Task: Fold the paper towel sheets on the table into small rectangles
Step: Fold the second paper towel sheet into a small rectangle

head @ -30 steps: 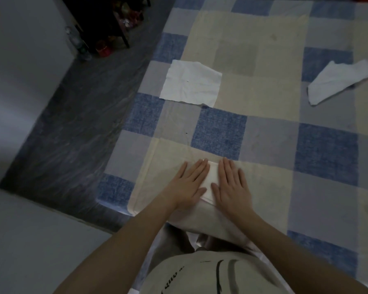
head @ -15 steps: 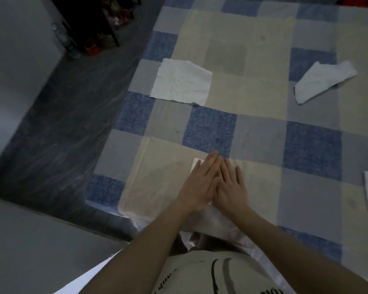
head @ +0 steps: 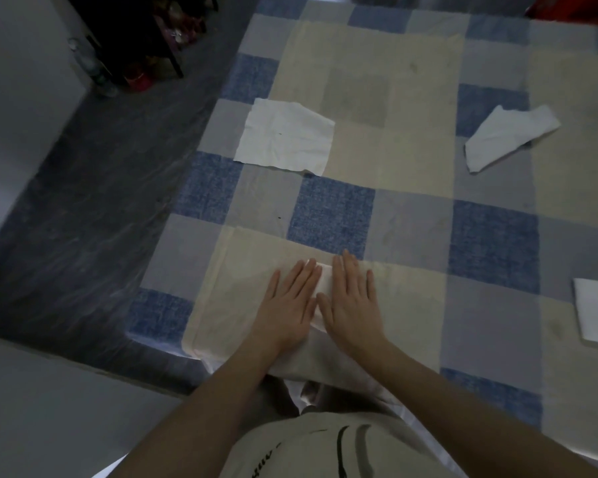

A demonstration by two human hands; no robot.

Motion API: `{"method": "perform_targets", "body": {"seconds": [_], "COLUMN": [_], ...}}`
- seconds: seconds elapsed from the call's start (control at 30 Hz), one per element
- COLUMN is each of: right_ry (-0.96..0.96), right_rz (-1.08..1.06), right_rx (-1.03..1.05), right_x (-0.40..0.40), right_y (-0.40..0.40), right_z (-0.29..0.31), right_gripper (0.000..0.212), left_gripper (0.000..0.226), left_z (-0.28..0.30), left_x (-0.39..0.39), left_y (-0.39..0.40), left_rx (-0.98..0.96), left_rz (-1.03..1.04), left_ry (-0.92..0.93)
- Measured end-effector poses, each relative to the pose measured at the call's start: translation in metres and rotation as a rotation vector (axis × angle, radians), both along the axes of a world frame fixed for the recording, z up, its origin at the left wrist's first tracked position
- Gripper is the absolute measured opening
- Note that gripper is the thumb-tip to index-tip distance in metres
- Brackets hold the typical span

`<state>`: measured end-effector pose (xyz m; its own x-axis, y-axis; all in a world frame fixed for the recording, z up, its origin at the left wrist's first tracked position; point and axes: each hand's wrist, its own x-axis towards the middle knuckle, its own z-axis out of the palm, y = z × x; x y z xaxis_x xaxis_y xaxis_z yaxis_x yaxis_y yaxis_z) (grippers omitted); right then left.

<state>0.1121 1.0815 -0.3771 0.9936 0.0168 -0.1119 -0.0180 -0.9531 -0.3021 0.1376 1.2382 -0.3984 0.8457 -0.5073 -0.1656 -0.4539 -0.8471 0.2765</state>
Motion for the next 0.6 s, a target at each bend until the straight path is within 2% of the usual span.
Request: {"method": "perform_targets", "body": {"seconds": [0.1, 0.2, 0.37, 0.5, 0.6], "right_ry": [0.012, 0.034, 0.047, 0.037, 0.035], "right_rz": [0.117, 0.131, 0.114, 0.107, 0.052], "right_rx": [0.093, 0.138, 0.144, 0.079, 0.022], "right_x": [0.002, -0.003, -0.006, -0.005, -0.006], "right_y": [0.023, 0.036, 0.026, 0.019, 0.016], "right_z": [0.005, -0.003, -0.008, -0.012, -0.015], "right_gripper": [0.068, 0.069, 0.069, 0.068, 0.066], "left_gripper": [0.078, 0.084, 0.072, 0.067, 0.064], "left_z": [-0.003, -0.005, -0.006, 0.008, 0.005], "left_x": [0.004, 0.005, 0.004, 0.005, 0.003], "left_y": [0.002, 0.001, 0.002, -0.002, -0.001], "left_rx": [0.075, 0.15, 0.157, 0.123, 0.101], "left_rz": [-0.08, -0.111, -0.108, -0.073, -0.05], "left_ry": [0.029, 0.024, 0.036, 0.097, 0.06]}}
